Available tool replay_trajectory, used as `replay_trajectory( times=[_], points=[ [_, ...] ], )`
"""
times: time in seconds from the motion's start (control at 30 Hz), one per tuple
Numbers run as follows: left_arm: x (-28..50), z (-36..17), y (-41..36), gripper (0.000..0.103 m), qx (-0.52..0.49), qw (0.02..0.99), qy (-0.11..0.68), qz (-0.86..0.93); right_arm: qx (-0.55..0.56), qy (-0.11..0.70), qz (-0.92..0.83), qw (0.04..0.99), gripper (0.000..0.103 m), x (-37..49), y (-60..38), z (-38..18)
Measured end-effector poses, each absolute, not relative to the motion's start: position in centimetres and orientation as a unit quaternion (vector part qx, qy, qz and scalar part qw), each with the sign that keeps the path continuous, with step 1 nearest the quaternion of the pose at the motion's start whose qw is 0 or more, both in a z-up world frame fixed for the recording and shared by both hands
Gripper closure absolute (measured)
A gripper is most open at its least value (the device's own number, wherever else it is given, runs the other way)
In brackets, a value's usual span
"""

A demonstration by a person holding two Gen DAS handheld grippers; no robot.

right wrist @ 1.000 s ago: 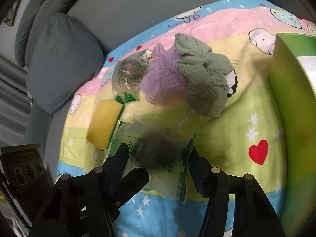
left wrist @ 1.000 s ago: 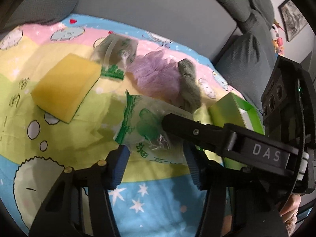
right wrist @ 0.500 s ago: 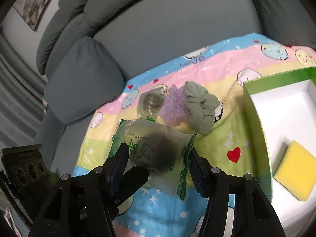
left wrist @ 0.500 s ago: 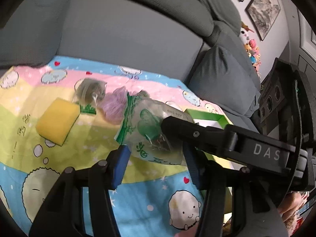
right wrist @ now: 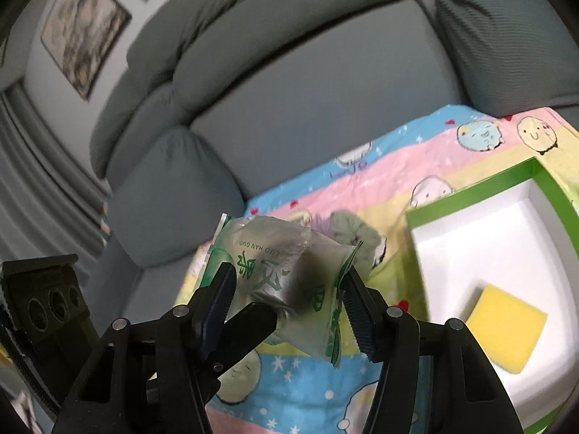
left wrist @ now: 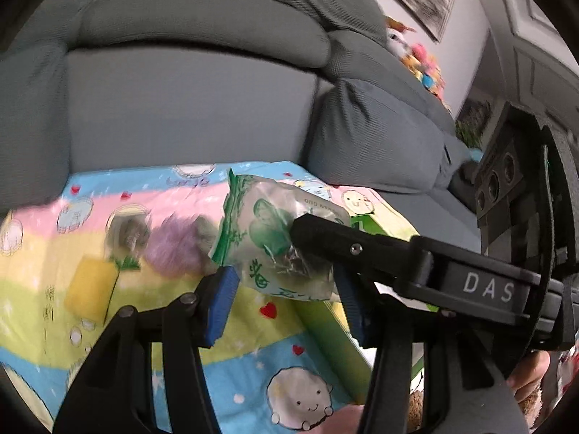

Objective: Organize objects
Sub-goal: 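Carry the plastic bag into the white box and release it onto the sponge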

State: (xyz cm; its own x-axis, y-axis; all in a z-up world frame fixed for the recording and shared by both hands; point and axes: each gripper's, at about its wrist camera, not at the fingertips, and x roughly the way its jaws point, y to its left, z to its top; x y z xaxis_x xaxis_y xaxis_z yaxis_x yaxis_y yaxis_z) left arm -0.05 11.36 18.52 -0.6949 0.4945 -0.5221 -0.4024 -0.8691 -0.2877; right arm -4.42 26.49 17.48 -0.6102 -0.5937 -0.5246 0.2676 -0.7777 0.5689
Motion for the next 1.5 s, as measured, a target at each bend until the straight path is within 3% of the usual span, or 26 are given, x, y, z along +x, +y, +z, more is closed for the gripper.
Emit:
replay_trajectory(
  times=[0.4,0.8,1.5],
  points=[
    [-2.7,14.8,17.2,0.052,-0.332,0.322,-0.104,0.881,0.393,-0.234,-0.874,0.165,0.042,-5.1,32.6,15.8],
    [-3.7,11.8,19.0,0.052,-0.381,0.317,-0.126,0.859,0.446,-0.239,-0.854,0.124,0.042,-7.0,34.5,12.3],
    [-3.8,10.2,21.0,0.052,-0.409,0.321,-0.124,0.845,0.473,-0.234,-0.844,0.09,0.042,-7.7,36.0,10.9]
  ],
)
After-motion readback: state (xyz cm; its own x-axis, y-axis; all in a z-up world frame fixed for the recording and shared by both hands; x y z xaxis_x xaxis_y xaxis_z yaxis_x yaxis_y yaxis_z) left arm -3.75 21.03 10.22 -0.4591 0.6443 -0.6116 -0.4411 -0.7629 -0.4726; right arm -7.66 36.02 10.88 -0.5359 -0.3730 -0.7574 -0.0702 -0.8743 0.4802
